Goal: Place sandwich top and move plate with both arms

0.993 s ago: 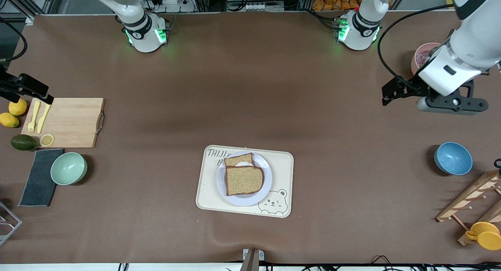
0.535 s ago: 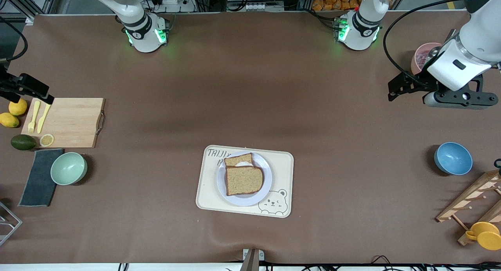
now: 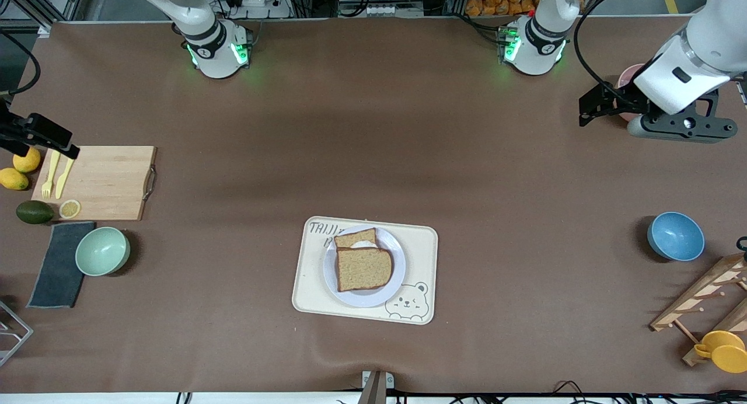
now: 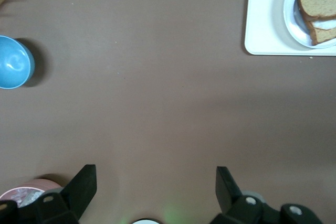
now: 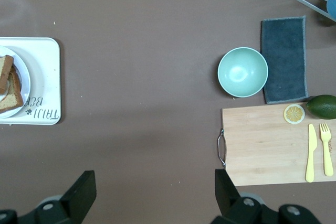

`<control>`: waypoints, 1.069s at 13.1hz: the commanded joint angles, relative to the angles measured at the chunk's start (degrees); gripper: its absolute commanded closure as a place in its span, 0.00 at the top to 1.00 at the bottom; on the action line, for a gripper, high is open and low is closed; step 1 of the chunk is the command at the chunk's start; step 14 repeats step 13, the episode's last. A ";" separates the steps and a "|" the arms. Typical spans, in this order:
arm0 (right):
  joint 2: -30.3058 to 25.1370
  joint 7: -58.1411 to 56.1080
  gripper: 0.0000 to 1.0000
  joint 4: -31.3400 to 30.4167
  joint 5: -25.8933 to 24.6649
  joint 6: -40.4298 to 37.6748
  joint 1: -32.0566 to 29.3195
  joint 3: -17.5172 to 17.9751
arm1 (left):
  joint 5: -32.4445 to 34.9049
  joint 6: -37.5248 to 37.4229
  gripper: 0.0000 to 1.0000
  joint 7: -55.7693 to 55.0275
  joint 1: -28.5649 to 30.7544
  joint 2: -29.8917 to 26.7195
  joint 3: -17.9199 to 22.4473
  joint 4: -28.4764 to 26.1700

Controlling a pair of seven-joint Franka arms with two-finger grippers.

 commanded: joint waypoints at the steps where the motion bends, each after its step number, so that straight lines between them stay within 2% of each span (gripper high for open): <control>1: 0.53 0.21 1.00 0.78 0.15 0.10 -0.15 0.14 | 4.13 -0.29 1.00 0.85 -1.18 -0.69 0.38 -0.05; 7: 0.62 0.21 1.00 0.60 0.06 -0.52 -0.24 0.14 | 3.17 -0.02 1.00 4.89 -1.18 -0.60 0.73 0.13; 14: 1.15 0.21 1.00 0.60 0.07 -0.43 -0.06 0.14 | 1.41 0.07 1.00 4.11 -1.27 -0.69 0.81 0.13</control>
